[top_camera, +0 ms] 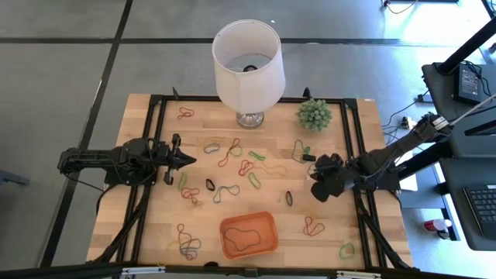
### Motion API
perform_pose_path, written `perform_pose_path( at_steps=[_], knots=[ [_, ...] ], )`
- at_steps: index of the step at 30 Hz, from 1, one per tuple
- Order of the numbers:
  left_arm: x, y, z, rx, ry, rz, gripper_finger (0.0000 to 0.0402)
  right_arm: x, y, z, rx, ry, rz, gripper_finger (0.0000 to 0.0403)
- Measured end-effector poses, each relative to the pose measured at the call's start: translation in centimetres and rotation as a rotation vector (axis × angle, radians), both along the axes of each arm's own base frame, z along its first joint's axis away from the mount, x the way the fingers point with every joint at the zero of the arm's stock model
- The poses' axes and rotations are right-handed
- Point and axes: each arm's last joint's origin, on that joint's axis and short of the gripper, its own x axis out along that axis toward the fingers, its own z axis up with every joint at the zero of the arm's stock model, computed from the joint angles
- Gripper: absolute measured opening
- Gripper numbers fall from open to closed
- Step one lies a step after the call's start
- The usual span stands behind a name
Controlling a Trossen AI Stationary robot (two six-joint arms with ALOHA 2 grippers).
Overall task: Pick and place rubber bands into bin
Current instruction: Put the green rubber band into the orange bin
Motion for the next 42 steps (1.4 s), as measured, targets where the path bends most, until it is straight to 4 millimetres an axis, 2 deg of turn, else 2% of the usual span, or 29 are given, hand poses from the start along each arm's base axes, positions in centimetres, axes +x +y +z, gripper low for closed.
perform_pose_path(
  at_steps=[8, 21, 25, 28, 33, 42],
  knots=[
    [0.0, 0.0, 0.1, -0.174, -0.005, -0.004, 0.0002, 0.3, -0.7, 0.0, 0.005, -0.011, -0.072, 0.0008],
    [0.0, 0.2, 0.2, -0.174, -0.012, 0.059, 0.0002, 0.9, -1.9, 0.1, 0.019, -0.027, -0.159, 0.0011],
    [0.1, 0.1, 0.9, -0.177, 0.048, 0.065, 0.0002, 0.9, -2.1, 0.1, 0.022, -0.026, -0.173, 0.0011],
    [0.5, 0.0, 1.7, -0.171, 0.136, 0.11, 0.0002, 0.9, -2.1, 0.0, -0.013, 0.001, -0.094, 0.0004],
    [2.1, -0.3, 3.6, -0.162, 0.289, 0.192, 0.0002, 0.9, -2.2, -0.7, -0.023, 0.023, 0.071, 0.0002],
    [7.5, -1.0, 7.0, -0.24, 0.634, 0.365, 0.0002, -0.2, -4.7, -3.5, -0.034, -0.176, 0.245, 0.0002]
  ],
)
